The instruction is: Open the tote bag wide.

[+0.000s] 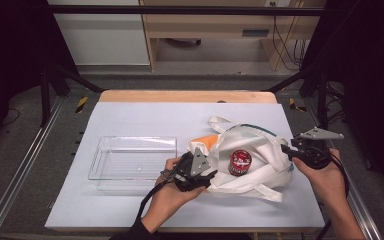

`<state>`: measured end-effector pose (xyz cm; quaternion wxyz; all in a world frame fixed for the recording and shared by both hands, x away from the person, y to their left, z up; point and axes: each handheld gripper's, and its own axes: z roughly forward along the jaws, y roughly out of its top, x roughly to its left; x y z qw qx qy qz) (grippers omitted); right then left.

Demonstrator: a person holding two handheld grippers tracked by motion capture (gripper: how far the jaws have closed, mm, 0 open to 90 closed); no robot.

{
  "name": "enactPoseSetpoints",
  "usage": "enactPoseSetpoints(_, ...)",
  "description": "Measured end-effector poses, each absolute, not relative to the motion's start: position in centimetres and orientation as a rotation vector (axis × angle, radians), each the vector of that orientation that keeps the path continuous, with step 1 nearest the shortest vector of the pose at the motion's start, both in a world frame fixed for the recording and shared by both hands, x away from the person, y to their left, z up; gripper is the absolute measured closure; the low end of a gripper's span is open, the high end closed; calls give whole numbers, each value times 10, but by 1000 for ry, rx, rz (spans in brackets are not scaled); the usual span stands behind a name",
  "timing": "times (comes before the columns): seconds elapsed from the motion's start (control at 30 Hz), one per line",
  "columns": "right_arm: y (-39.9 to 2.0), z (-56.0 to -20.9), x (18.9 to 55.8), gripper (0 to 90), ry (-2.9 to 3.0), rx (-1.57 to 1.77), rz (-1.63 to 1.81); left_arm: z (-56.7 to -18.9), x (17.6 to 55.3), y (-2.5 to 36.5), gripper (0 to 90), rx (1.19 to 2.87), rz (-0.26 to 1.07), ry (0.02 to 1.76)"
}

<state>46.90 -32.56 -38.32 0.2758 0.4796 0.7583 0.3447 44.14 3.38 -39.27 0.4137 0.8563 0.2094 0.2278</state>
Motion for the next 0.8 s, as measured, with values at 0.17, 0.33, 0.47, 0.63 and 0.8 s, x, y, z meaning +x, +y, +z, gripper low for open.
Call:
enactPoseSetpoints(0.17, -324, -392, 459, 543, 2043, 1302, 919, -383, 452, 26, 399, 2144, 590, 527)
enactPoseSetpoints(0.33, -321, -402, 453, 512, 2048, 1331, 896, -379, 466, 13, 393, 2156, 598, 532)
enactPoseSetpoints(0.47, -322, -407, 450, 562, 2019, 1351, 873, -377, 474, 5, 416, 2149, 590, 540)
enactPoseSetpoints(0.63, -325, -414, 446, 747, 2053, 1383, 856, -385, 490, 5, 607, 2209, 575, 594)
enactPoseSetpoints(0.8, -328, -415, 444, 860, 2064, 1366, 843, -382, 496, 16, 816, 2253, 535, 630)
